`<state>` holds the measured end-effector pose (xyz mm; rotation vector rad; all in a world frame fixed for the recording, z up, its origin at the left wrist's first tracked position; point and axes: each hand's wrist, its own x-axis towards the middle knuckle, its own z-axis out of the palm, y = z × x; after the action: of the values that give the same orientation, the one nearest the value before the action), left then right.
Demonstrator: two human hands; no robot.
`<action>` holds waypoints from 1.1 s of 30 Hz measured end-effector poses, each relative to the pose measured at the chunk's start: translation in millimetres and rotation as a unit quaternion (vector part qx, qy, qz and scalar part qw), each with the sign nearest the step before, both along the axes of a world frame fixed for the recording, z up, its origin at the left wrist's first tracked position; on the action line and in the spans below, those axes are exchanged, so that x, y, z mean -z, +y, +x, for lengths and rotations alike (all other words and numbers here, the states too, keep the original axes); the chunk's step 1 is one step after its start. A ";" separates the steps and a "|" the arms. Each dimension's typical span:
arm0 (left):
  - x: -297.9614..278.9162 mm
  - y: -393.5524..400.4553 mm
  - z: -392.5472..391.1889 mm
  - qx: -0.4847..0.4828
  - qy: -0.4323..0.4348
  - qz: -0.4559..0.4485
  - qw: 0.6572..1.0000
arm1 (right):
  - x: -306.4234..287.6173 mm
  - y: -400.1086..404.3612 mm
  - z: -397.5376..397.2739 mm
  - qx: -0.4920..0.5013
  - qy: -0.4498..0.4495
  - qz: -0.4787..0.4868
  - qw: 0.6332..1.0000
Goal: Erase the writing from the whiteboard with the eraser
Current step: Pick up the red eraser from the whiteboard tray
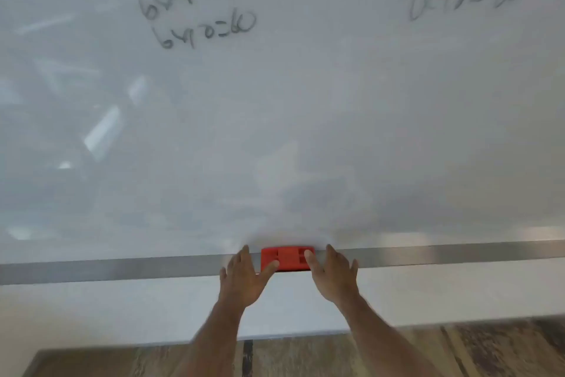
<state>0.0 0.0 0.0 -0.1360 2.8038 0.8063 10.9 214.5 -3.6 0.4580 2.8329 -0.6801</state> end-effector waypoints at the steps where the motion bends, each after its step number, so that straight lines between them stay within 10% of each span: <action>1: 3.6 3.5 -1.7 -0.001 -0.016 0.006 1.000 | 1.7 -2.1 -1.1 0.004 -0.009 -0.004 1.000; 18: 5.3 29.3 1.8 -0.028 -0.046 0.155 0.986 | -6.6 -18.9 -3.6 0.049 0.015 -0.190 0.980; 33: -72.0 39.3 26.5 -0.114 0.247 0.321 0.907 | -98.0 -27.9 27.7 0.174 0.286 -0.443 0.832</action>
<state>26.5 39.3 72.0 -0.1670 2.7884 2.0198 38.6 186.6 94.4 0.6587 2.4449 -2.3788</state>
